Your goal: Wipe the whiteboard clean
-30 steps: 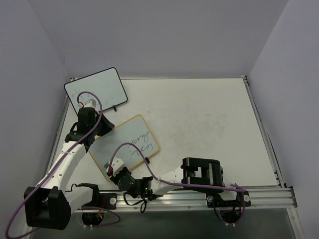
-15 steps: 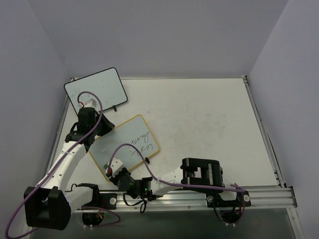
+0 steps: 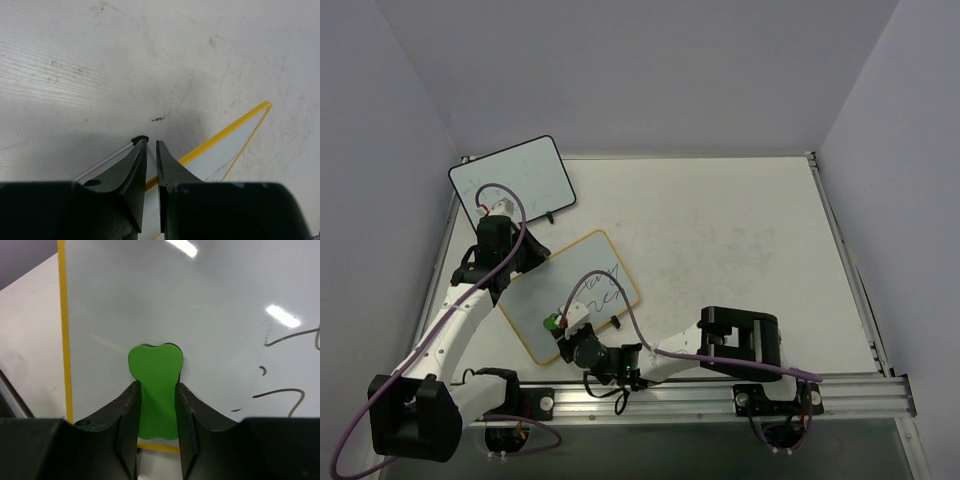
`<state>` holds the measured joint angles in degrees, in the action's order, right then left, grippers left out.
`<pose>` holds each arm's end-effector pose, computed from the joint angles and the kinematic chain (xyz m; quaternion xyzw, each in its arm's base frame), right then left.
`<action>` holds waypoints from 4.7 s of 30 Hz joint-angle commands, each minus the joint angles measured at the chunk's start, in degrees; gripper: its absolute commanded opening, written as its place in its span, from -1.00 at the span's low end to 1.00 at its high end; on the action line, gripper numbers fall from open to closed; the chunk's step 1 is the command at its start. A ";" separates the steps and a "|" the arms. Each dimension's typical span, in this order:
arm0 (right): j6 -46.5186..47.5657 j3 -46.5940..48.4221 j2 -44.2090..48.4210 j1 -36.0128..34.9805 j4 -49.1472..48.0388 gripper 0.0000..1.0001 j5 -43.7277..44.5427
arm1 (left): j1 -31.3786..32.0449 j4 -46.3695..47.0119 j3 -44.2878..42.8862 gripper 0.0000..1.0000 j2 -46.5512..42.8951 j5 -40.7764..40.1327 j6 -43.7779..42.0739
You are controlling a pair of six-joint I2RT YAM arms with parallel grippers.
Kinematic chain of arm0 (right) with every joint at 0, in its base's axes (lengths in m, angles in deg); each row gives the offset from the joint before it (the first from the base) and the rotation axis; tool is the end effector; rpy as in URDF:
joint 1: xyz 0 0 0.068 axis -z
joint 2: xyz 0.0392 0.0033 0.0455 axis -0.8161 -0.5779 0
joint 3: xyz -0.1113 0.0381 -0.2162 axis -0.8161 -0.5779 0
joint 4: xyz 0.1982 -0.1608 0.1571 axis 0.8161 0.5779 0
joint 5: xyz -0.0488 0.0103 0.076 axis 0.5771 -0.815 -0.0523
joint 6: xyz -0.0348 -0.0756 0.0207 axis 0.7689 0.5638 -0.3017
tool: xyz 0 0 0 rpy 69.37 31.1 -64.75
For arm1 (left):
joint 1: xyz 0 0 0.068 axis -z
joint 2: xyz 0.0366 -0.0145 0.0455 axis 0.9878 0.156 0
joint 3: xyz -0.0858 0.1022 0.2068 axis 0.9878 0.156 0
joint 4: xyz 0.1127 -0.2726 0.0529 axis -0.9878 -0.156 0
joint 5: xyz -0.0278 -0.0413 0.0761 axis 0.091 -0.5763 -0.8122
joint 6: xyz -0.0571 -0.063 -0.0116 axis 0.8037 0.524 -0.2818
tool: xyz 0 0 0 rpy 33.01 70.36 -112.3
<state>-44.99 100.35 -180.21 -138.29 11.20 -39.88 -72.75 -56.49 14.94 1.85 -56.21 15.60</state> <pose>0.0908 0.4441 0.1054 -0.2361 0.6886 0.3641 0.5811 0.3164 -0.0526 0.2006 -0.2023 0.8735 -0.2045 0.3929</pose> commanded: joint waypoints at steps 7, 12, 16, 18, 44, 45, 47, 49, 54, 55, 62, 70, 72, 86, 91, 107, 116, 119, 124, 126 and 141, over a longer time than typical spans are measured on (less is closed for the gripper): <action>-2.86 -4.25 0.99 9.32 12.46 -1.00 7.98 | 0.78 -1.89 -0.38 -0.57 0.28 1.42 -0.48; -3.91 -5.30 2.48 11.87 13.51 -1.00 8.42 | 0.78 -2.07 -0.56 -0.57 0.28 1.42 -0.56; -5.23 -6.62 3.71 13.72 14.22 -1.00 8.16 | 0.78 -2.07 -0.56 -0.57 0.28 1.42 -0.56; -5.93 -6.97 4.06 14.59 14.66 -1.00 8.68 | 0.78 -2.07 -0.64 -0.57 0.37 1.51 -0.56; -7.43 -5.31 6.09 18.03 18.88 -1.00 9.30 | 0.78 -1.98 -0.29 -0.57 0.01 1.60 -0.56; -7.17 -5.13 6.00 17.59 18.97 -1.00 9.56 | 0.78 -1.98 -0.29 -0.58 -0.16 1.60 -0.56; -7.17 -4.78 6.00 16.45 18.97 -1.00 9.83 | 0.78 -2.07 -0.29 -0.58 -0.25 1.51 -0.65; -7.17 -4.42 6.09 15.31 19.49 -1.00 10.09 | 0.78 -2.07 -0.29 -0.57 -0.25 1.60 -0.65; -7.08 -3.63 6.79 14.33 20.37 -1.00 10.36 | 0.78 -1.98 -0.29 -0.58 -0.25 1.68 -0.56; -7.08 -3.46 6.79 14.33 20.46 -1.00 10.18 | 0.87 -1.89 -0.29 -0.57 -0.34 1.86 -0.48; -4.10 0.58 6.53 15.12 21.51 -1.00 8.07 | 0.78 -2.16 -0.55 -0.39 -0.51 1.86 -0.39; -2.42 5.76 8.37 16.62 24.85 -1.00 5.79 | 0.87 -2.42 -1.70 -0.10 -0.25 1.86 -0.30; -2.33 6.39 8.81 16.71 26.26 -1.00 5.96 | 0.87 -2.42 -1.87 -0.08 -0.25 1.77 -0.12; -2.25 8.06 10.66 17.06 30.04 -1.00 6.14 | 0.60 -3.56 -6.18 0.23 0.10 -2.53 1.46; -2.60 8.41 11.18 17.06 31.35 -1.00 6.23 | 0.60 -3.48 -7.58 0.23 0.89 -2.10 1.28; -8.39 6.48 20.94 29.36 34.08 -1.00 -17.05 | 0.69 -2.16 -6.71 0.14 2.65 7.48 -2.06; -9.36 5.68 21.03 32.35 32.33 -1.00 -30.68 | 0.78 -1.02 -4.25 -0.04 3.44 9.60 -1.62; -9.45 5.16 20.68 32.35 32.33 -1.00 -31.65 | 0.87 -0.93 -3.90 -0.08 3.44 9.77 -1.62; -9.89 3.75 20.41 32.44 31.71 -1.00 -32.01 | 0.96 -0.66 -3.37 -0.15 3.53 9.33 -1.71; -10.07 3.31 19.89 32.61 31.19 -1.00 -31.92 | 1.04 -0.40 -3.11 -0.24 3.62 9.16 -1.79; -12.79 6.38 13.38 31.74 28.54 -1.00 -32.71 | 1.48 0.83 -2.23 -0.75 3.09 8.36 -1.79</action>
<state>-56.86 103.82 -166.55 -105.81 41.62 -73.87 -71.79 -56.93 12.38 5.43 -47.36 14.49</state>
